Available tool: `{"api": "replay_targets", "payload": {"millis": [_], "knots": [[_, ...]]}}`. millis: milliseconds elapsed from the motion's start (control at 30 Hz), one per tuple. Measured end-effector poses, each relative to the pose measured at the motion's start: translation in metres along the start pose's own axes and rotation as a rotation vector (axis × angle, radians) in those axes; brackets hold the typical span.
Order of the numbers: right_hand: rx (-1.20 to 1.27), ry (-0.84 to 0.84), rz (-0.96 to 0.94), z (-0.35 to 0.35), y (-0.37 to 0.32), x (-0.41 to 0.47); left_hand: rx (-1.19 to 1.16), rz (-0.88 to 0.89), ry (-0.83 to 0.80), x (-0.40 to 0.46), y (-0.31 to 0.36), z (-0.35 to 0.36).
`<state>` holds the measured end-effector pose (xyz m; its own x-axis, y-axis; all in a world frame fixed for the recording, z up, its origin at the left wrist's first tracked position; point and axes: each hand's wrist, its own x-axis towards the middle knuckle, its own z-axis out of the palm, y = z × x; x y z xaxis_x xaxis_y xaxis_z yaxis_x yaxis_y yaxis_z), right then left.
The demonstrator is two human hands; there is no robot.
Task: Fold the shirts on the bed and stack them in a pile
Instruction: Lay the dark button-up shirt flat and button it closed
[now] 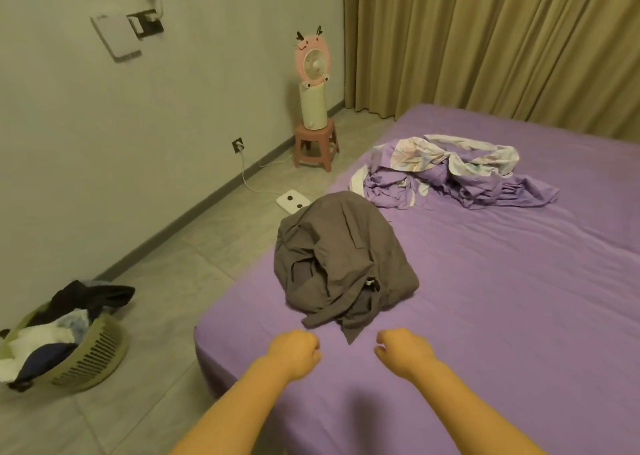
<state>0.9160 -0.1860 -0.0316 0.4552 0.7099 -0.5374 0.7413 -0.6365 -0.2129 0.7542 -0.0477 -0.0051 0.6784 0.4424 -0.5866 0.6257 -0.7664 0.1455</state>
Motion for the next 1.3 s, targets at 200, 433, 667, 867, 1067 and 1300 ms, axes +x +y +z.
{"api": "replay_targets", "payload": {"millis": [200, 433, 667, 867, 1067, 1300], "knots": [[0.154, -0.038, 0.195, -0.009, -0.014, 0.059, -0.02, 0.145, -0.086, 0.095, -0.028, -0.028], [0.363, -0.005, 0.454, 0.004, -0.012, 0.121, -0.075, 0.207, -0.077, 0.208, -0.025, -0.035], [0.491, 0.118, 0.561, 0.025, -0.001, 0.186, -0.035, 0.158, -0.002, 0.281, 0.003, 0.005], [0.49, 0.172, 0.677, 0.051, 0.0, 0.227, 0.105, 0.13, 0.123, 0.31, 0.016, 0.04], [0.403, 0.172, 0.627, 0.053, 0.015, 0.226, 0.121, 0.206, 0.242, 0.321, 0.015, 0.028], [0.666, 0.422, 0.401, -0.042, 0.035, 0.171, -0.086, 0.426, 0.545, 0.275, -0.006, -0.075]]}}
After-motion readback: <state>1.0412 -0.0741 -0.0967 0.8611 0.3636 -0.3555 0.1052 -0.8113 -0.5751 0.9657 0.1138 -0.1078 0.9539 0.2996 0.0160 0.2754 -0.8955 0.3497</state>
